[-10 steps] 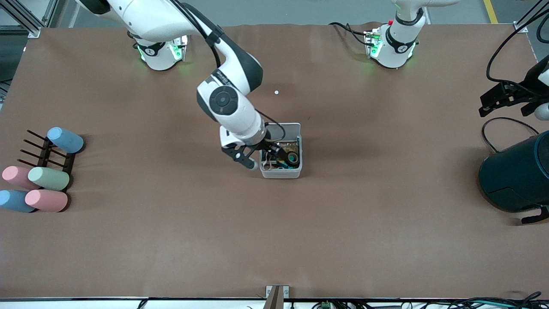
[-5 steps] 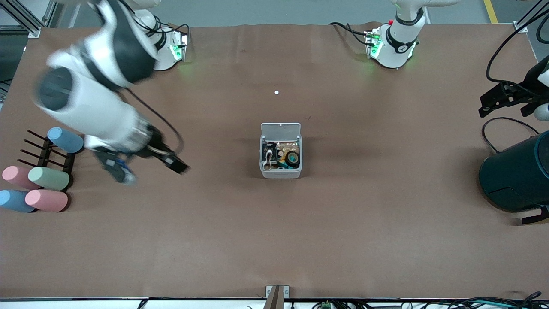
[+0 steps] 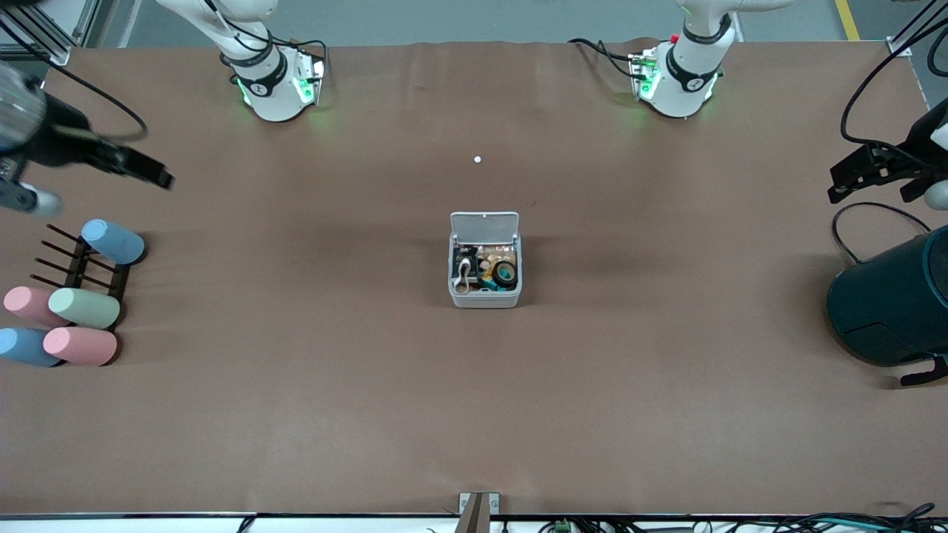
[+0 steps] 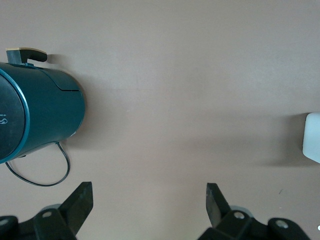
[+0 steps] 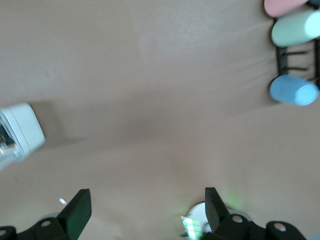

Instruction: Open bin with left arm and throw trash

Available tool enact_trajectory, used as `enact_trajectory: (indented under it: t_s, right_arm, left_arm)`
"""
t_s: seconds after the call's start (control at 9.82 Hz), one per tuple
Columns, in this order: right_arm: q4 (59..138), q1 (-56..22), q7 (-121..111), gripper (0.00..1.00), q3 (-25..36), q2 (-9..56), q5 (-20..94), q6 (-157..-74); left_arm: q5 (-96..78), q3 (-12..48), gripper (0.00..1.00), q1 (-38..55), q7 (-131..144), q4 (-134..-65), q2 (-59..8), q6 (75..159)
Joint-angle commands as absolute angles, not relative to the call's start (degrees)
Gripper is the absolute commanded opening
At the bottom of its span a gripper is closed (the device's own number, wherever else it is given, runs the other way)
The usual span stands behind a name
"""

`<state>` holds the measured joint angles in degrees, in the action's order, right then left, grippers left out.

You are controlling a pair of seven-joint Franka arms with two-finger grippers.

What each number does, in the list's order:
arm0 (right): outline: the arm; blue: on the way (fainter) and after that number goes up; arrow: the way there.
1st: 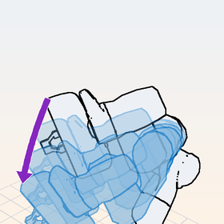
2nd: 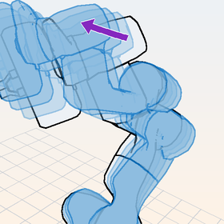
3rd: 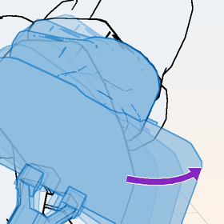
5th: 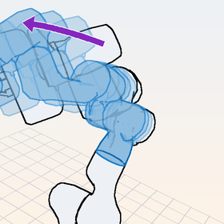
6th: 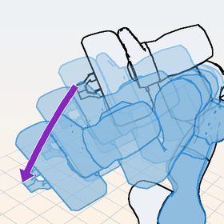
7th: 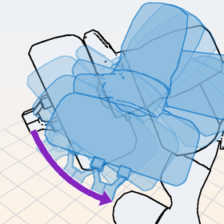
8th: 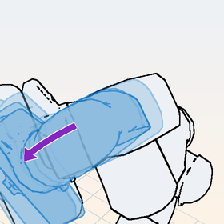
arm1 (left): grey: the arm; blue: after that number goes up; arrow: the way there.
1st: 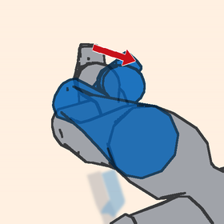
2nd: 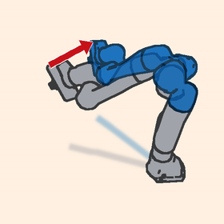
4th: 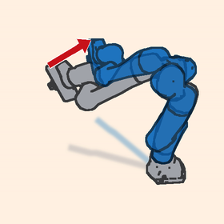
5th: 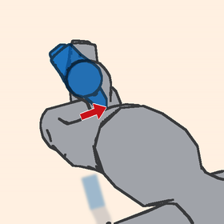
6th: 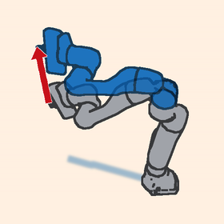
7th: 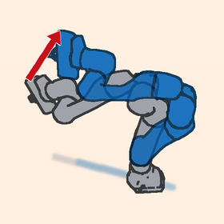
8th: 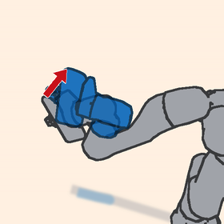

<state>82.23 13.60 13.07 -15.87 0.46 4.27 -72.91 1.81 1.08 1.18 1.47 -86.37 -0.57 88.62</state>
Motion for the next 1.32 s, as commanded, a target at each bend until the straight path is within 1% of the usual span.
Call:
enact_trajectory:
  t_s: [0.0, 0.2, 0.51, 0.71, 1.22]
  right_arm:
    - [83.9, 14.2, 8.2, 1.00, -17.3, -3.0, 4.4, -71.0]
    - [82.2, 14.1, 5.8, 1.00, -17.4, -2.9, 3.8, -68.7]
    - [82.1, 14.2, 5.5, 1.00, -17.8, -2.6, 2.4, -69.3]
    - [80.0, 14.6, 6.1, 1.00, -17.8, -1.5, 1.9, -69.4]
    - [80.5, 14.8, 5.7, 1.00, -17.7, -0.8, 0.4, -71.3]
  left_arm:
    - [1.4, 1.1, 1.00, 0.9, 1.8, -85.3, -1.2, 88.2]
    - [1.4, 1.1, 1.00, 0.8, 1.8, -84.4, -1.7, 88.2]
    - [1.5, 1.1, 1.00, 0.9, 1.9, -84.3, -1.7, 88.2]
    - [1.4, 1.1, 1.00, 0.9, 1.9, -84.3, -1.7, 88.2]
    - [1.4, 1.0, 1.00, 0.8, 1.8, -83.9, -2.6, 88.2]
